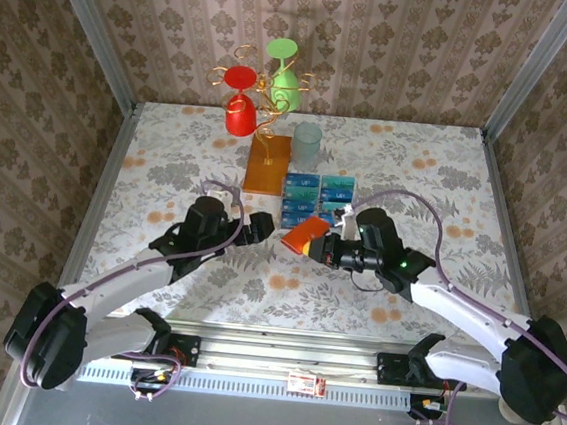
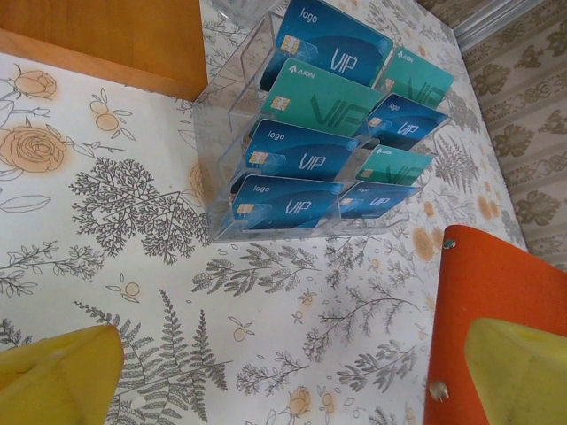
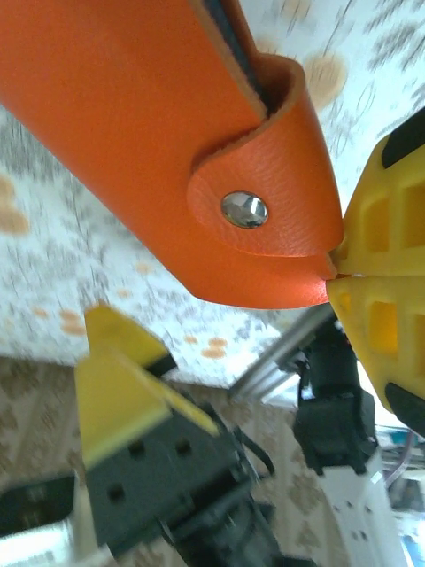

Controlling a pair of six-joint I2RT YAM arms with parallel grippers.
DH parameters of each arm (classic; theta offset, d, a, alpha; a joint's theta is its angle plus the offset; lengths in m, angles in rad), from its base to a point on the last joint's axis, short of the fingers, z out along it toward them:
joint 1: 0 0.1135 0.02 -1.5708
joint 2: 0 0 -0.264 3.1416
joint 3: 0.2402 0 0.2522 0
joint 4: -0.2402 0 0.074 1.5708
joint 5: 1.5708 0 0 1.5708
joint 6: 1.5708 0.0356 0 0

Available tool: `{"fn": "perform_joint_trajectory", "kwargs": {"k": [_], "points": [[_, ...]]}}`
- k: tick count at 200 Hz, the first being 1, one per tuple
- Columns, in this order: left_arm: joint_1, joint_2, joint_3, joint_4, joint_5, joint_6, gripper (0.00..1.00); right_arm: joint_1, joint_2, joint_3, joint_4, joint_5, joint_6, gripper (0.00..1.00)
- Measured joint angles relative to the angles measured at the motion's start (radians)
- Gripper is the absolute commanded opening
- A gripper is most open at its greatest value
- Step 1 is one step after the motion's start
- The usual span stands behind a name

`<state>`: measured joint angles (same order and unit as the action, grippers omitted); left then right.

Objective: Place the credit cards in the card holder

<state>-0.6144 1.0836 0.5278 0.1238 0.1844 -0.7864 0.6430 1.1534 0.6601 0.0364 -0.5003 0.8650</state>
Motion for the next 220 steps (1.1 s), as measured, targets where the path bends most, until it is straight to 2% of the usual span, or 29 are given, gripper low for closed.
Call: {"fn": "perform_joint_trajectory", "kwargs": {"k": [49, 93, 180, 220], "points": [[0.091, -0.011, 0.000, 0.039, 0.124, -0.049, 1.00, 0.025, 0.079, 0.064, 0.083, -0.110, -0.090, 0.00], [0.132, 0.014, 0.000, 0.154, 0.219, -0.098, 1.00, 0.031, 0.141, 0.093, 0.134, -0.167, -0.122, 0.00], [0.131, 0.145, 0.001, 0.320, 0.342, -0.168, 1.00, 0.051, 0.178, 0.113, 0.202, -0.209, -0.130, 0.00], [0.121, 0.152, 0.002, 0.370, 0.355, -0.196, 0.89, 0.052, 0.185, 0.113, 0.204, -0.211, -0.130, 0.00]]}}
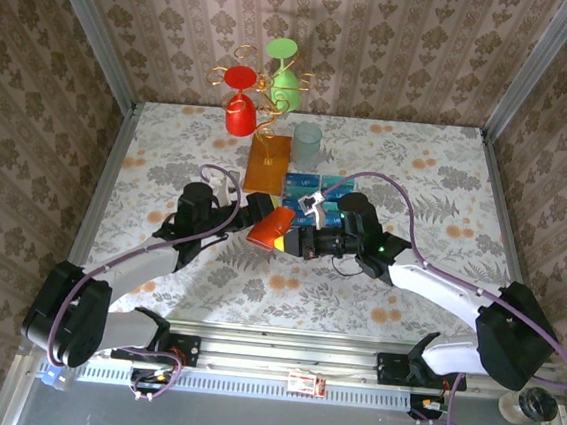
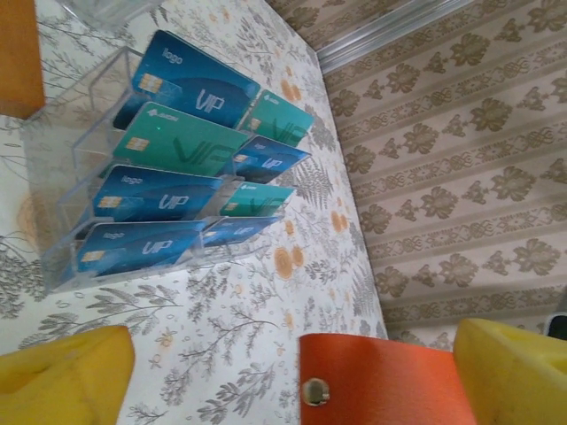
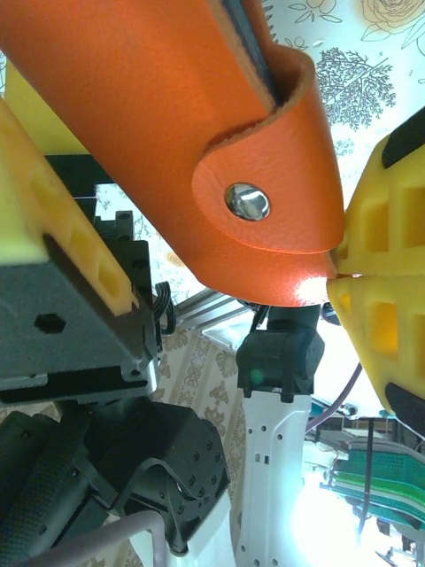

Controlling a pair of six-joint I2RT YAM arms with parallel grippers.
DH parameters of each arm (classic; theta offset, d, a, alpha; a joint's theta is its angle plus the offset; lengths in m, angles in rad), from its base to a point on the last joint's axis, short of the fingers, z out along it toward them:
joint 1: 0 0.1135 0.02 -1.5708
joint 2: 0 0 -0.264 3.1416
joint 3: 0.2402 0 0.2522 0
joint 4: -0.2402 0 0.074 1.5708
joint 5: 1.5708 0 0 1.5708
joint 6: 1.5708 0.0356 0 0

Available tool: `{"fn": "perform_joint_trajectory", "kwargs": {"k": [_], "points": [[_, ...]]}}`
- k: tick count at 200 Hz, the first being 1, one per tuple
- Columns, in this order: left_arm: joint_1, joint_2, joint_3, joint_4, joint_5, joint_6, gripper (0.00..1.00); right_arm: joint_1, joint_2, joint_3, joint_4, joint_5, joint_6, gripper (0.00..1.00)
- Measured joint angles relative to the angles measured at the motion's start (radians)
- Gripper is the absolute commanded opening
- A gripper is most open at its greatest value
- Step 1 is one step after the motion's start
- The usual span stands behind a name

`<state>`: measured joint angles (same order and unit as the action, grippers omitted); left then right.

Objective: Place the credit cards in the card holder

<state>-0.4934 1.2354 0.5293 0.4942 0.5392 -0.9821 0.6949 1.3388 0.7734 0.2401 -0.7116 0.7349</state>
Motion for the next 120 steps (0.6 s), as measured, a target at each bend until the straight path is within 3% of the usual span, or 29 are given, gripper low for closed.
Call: {"fn": "perform_joint_trajectory", "kwargs": {"k": [120], "points": [[-0.031, 0.028, 0.000, 0.111, 0.007, -0.046, 0.60, 0.000, 0.005, 0.000, 0.006, 0.000, 0.000, 0.00]]}}
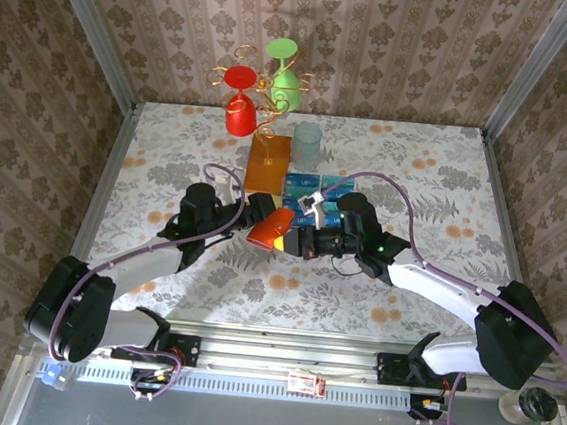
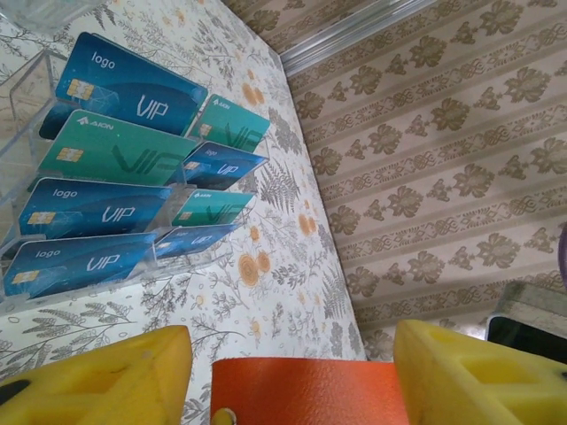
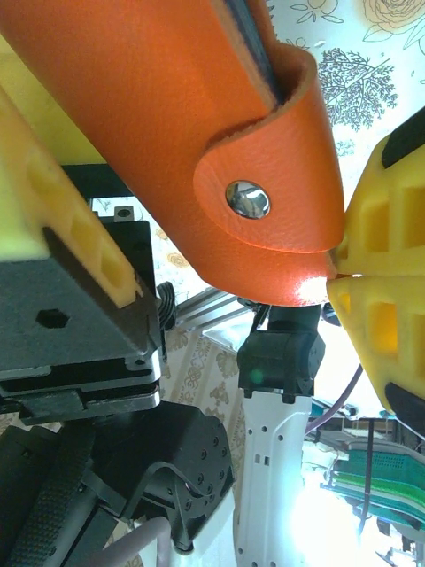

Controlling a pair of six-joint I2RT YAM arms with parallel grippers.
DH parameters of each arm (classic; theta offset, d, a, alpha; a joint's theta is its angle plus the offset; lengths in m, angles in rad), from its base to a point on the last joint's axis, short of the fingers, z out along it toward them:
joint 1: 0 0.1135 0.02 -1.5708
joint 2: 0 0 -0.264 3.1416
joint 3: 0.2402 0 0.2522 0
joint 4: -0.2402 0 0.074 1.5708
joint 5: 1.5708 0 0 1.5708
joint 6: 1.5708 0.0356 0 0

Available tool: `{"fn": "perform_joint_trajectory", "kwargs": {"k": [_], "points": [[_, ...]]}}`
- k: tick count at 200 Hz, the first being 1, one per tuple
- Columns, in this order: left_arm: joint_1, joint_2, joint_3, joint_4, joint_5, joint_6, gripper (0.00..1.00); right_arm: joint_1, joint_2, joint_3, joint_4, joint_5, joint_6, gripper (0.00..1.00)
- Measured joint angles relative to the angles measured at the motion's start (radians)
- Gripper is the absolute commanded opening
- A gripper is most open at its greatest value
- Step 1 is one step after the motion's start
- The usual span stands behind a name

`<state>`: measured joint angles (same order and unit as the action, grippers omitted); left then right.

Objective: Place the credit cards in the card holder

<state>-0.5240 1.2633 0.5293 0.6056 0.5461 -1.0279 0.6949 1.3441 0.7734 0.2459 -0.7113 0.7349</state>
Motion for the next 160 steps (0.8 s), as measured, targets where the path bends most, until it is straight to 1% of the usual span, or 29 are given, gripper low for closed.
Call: {"fn": "perform_joint_trajectory", "kwargs": {"k": [56, 71, 103, 134, 160], "points": [[0.000, 0.000, -0.002, 0.031, -0.002, -0.005, 0.46, 0.000, 0.000, 0.000, 0.000, 0.000, 0.000, 0.00], [0.000, 0.000, -0.003, 0.032, -0.001, -0.005, 0.45, 0.000, 0.000, 0.000, 0.001, 0.000, 0.000, 0.00], [0.000, 0.000, -0.005, 0.039, -0.002, -0.006, 0.39, 0.000, 0.006, 0.000, 0.011, 0.000, 0.000, 0.00], [0.000, 0.000, -0.006, 0.046, -0.004, -0.009, 0.29, 0.000, 0.014, 0.000, 0.017, 0.000, 0.000, 0.00], [0.002, 0.000, -0.006, 0.054, -0.008, -0.010, 0.16, 0.000, 0.014, 0.000, 0.018, 0.000, 0.000, 0.00]]}}
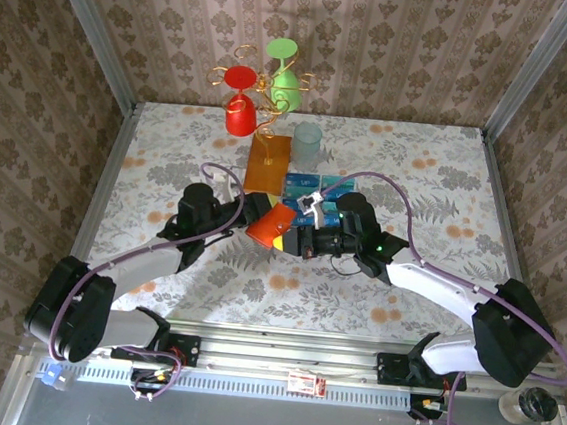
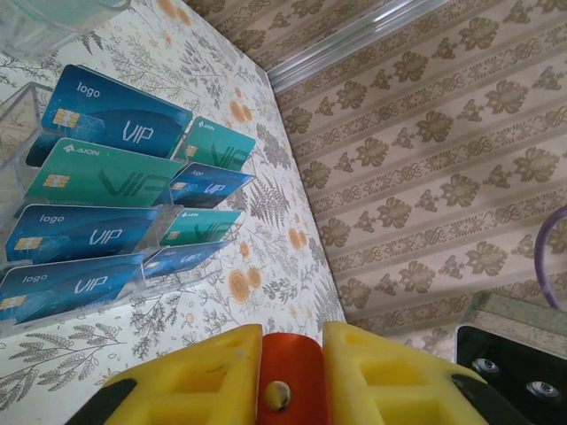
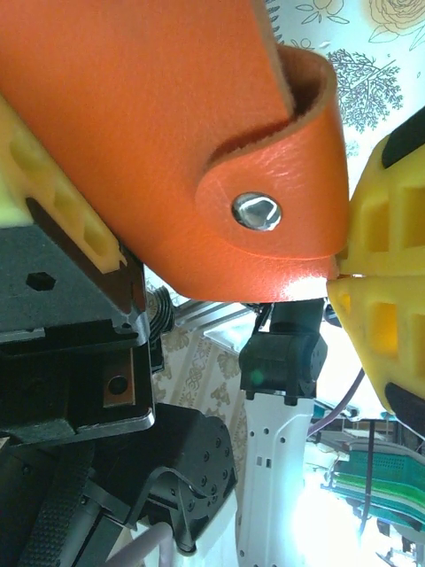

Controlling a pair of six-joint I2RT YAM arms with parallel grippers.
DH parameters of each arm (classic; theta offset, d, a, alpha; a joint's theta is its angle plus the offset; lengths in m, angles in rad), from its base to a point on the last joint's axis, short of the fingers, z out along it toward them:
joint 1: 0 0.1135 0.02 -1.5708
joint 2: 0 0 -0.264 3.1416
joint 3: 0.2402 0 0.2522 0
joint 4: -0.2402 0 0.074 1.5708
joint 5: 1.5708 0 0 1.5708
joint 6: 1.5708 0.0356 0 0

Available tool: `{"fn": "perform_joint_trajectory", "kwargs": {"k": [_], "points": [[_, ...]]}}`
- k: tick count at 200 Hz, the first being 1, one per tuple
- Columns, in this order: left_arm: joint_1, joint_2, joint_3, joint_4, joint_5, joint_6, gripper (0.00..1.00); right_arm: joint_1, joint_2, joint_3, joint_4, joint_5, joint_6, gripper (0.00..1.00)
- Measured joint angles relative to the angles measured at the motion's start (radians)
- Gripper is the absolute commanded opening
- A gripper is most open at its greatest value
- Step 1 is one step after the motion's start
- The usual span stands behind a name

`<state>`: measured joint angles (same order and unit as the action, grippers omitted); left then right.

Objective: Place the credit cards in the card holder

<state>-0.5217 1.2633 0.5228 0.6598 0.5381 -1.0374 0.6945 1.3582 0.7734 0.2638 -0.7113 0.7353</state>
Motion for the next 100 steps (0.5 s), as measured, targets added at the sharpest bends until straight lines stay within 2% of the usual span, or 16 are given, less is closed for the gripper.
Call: {"fn": "perform_joint_trajectory", "kwargs": {"k": [11, 24, 48, 78, 100], "points": [[0.002, 0.000, -0.002, 0.001, -0.003, -0.004, 0.12, -0.003, 0.001, 0.000, -0.002, 0.000, 0.000, 0.00], [0.002, 0.000, -0.005, 0.004, -0.007, -0.005, 0.08, -0.014, 0.003, 0.000, -0.008, 0.000, 0.001, 0.19], [0.002, 0.000, -0.022, 0.018, -0.029, -0.004, 0.02, -0.044, -0.006, -0.006, -0.050, 0.013, -0.016, 0.43], [-0.003, -0.009, -0.063, 0.014, -0.079, 0.014, 0.00, -0.115, -0.053, -0.018, -0.174, 0.113, -0.044, 0.55], [-0.027, -0.033, -0.081, -0.002, -0.172, 0.040, 0.00, -0.107, -0.062, 0.016, -0.312, 0.234, -0.073, 0.57]]}}
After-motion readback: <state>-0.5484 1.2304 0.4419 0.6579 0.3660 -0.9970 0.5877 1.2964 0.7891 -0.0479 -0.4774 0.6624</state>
